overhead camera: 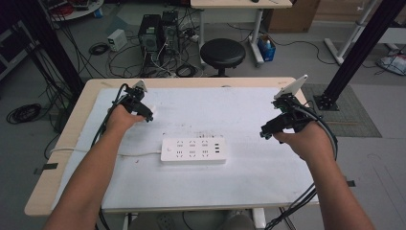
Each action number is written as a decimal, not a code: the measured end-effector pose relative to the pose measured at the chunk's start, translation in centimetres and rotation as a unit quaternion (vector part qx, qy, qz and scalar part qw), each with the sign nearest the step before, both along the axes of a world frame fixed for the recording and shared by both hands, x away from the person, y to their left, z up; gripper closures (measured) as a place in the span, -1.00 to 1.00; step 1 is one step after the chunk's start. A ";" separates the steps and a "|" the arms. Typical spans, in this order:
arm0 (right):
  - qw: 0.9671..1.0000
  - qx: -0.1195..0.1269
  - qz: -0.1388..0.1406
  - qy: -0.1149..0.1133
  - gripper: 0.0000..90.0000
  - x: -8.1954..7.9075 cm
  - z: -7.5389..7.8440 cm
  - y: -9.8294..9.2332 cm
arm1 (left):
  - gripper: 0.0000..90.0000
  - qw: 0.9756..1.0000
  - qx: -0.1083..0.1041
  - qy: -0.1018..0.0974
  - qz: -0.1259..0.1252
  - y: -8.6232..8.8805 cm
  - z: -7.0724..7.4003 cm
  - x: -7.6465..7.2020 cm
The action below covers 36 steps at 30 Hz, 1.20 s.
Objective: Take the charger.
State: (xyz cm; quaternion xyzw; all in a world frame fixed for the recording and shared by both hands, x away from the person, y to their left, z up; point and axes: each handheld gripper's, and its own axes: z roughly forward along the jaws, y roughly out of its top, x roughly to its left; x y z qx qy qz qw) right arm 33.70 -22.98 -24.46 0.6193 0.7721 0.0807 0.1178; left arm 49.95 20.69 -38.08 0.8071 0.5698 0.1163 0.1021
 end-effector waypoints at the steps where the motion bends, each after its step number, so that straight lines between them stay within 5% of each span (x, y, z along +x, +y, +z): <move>1: 1.000 0.000 0.000 0.000 -0.75 0.0 0.0 0.0 | -0.55 1.000 -0.001 0.001 0.000 0.0 -0.3 0.3; 20: 1.000 -0.003 0.014 -0.004 -0.75 -0.1 -0.3 1.0 | -0.55 1.000 0.005 0.005 -0.006 -1.1 -3.1 4.1; 29: 1.000 -0.005 0.018 -0.003 -0.75 0.0 -0.4 1.1 | -0.33 1.000 -0.007 0.002 0.019 -1.0 -3.5 4.6; 36: 1.000 -0.005 0.014 0.002 -0.75 0.5 -0.6 1.3 | -0.06 1.000 -0.009 0.003 0.004 -1.3 -3.3 4.5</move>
